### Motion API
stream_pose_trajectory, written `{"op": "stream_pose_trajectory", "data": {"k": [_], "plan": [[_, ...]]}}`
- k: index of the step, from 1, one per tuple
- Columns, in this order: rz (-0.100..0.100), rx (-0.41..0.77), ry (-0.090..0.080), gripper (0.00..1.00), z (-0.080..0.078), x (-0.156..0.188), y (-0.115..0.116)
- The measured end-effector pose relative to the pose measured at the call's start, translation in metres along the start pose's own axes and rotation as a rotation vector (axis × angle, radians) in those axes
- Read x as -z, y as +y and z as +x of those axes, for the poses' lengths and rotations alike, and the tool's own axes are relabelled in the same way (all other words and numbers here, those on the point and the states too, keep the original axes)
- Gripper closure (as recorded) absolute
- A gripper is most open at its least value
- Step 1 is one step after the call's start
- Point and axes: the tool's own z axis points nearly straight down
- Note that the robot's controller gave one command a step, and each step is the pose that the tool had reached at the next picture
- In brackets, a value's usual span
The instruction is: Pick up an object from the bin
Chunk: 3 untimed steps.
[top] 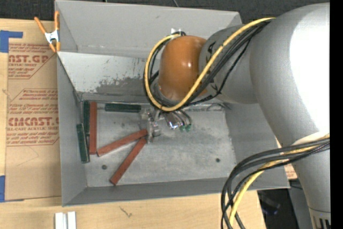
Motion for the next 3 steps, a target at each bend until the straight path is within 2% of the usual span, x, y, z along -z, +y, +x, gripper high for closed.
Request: {"op": "stream_pose_trajectory", "data": {"k": [1,2,3], "plan": [[-0.004,-0.074,-0.002,0.0,-0.0103,0.0021,0.0827],[-0.003,-0.07,0.004,1.0,-0.0088,0.0018,0.0839],[-0.002,-0.07,0.004,1.0,-0.0087,0.0017,0.0838]]}}
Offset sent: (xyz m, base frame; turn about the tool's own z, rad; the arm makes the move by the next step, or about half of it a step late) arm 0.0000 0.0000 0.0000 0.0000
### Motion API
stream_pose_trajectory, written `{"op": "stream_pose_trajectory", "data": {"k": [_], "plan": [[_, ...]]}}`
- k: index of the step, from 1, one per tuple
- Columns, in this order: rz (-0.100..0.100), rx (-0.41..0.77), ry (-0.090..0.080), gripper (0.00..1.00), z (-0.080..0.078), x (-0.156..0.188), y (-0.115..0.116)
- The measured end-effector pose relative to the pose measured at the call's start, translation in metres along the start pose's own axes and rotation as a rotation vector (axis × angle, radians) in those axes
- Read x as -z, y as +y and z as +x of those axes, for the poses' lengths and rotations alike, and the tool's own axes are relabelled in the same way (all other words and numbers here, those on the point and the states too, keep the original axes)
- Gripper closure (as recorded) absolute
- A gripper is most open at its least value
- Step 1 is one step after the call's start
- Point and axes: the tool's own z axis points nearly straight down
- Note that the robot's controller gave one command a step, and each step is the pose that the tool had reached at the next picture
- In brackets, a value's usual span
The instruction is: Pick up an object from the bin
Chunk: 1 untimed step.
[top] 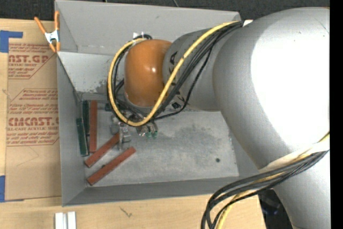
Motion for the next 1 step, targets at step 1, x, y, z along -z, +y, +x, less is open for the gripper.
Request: {"op": "stream_pose_trajectory", "data": {"k": [1], "plan": [[-0.001,0.008,-0.005,1.0,-0.002,0.1351,-0.0037]]}}
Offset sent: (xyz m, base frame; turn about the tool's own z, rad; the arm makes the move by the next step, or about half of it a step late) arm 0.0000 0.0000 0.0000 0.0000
